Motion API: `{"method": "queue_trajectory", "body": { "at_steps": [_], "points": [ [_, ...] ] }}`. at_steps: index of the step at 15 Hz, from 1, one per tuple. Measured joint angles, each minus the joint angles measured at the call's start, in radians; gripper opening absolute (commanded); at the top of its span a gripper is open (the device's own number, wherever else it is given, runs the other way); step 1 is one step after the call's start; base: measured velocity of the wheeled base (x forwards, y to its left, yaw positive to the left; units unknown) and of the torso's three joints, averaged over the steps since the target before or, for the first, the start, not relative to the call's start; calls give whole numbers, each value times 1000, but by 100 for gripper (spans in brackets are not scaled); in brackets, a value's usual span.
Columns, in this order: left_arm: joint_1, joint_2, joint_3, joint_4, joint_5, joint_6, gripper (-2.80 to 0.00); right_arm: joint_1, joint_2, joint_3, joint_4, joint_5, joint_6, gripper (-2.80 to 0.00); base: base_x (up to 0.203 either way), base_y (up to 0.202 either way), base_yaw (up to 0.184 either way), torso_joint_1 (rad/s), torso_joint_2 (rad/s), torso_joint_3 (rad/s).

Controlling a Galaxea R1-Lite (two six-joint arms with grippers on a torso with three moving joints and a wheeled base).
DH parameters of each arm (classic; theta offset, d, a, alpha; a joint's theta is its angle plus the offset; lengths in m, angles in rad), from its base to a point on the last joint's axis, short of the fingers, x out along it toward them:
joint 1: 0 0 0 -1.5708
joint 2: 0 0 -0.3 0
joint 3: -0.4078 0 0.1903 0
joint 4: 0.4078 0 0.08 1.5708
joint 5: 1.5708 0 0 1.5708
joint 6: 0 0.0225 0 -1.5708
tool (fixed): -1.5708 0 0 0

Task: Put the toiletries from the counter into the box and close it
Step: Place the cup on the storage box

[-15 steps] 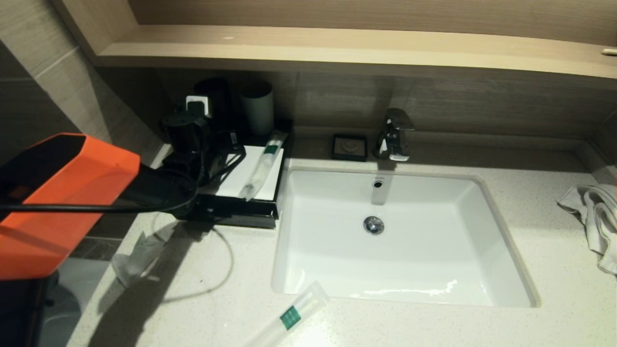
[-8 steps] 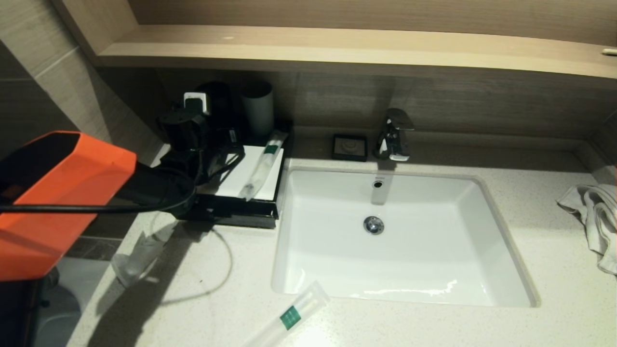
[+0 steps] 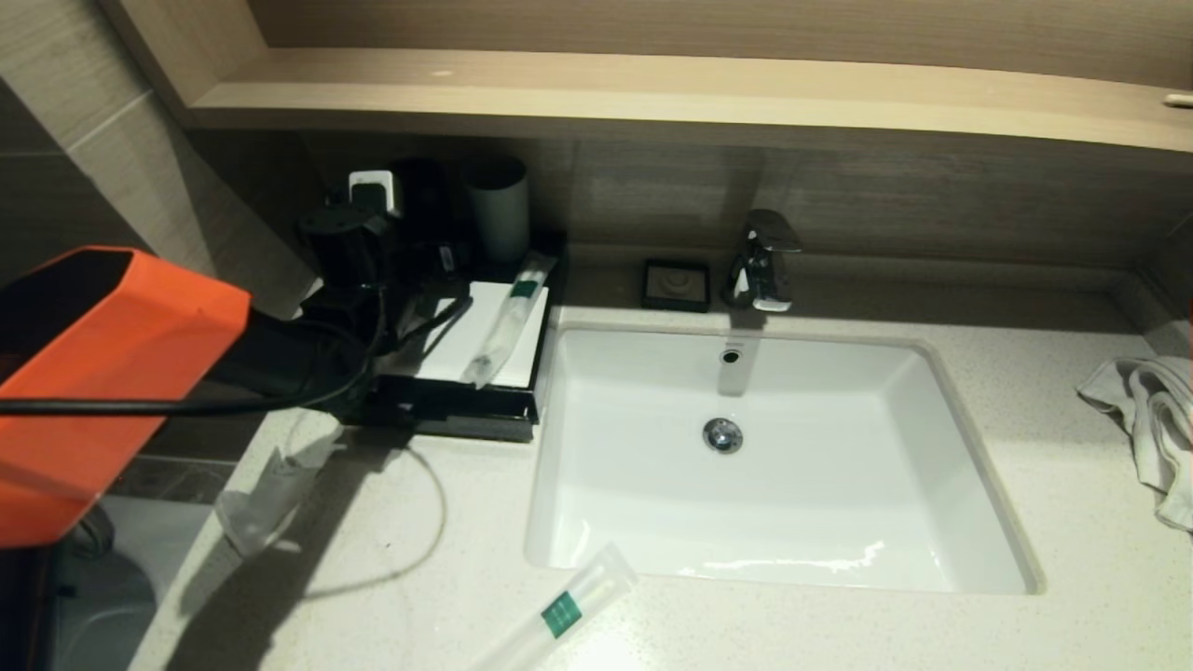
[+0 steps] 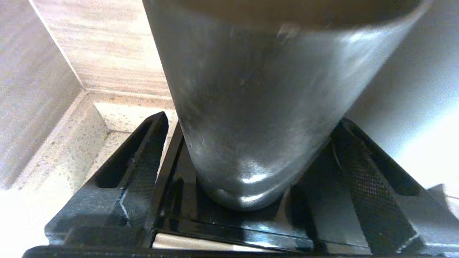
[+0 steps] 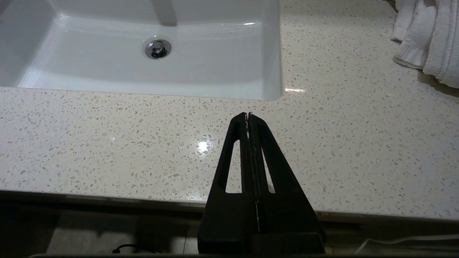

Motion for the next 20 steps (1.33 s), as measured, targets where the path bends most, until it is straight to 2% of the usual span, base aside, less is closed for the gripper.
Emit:
{"method": "queue_trajectory", "body": {
  "at_steps": [11, 20],
  "points": [
    [-8, -96, 169, 0, 4, 0, 0, 0, 0, 0, 0, 0, 0, -280, 0, 0, 0, 0, 0, 0],
    [-8, -194, 238, 1, 7, -3, 0, 0, 0, 0, 0, 0, 0, -280, 0, 0, 0, 0, 0, 0]
  ]
}}
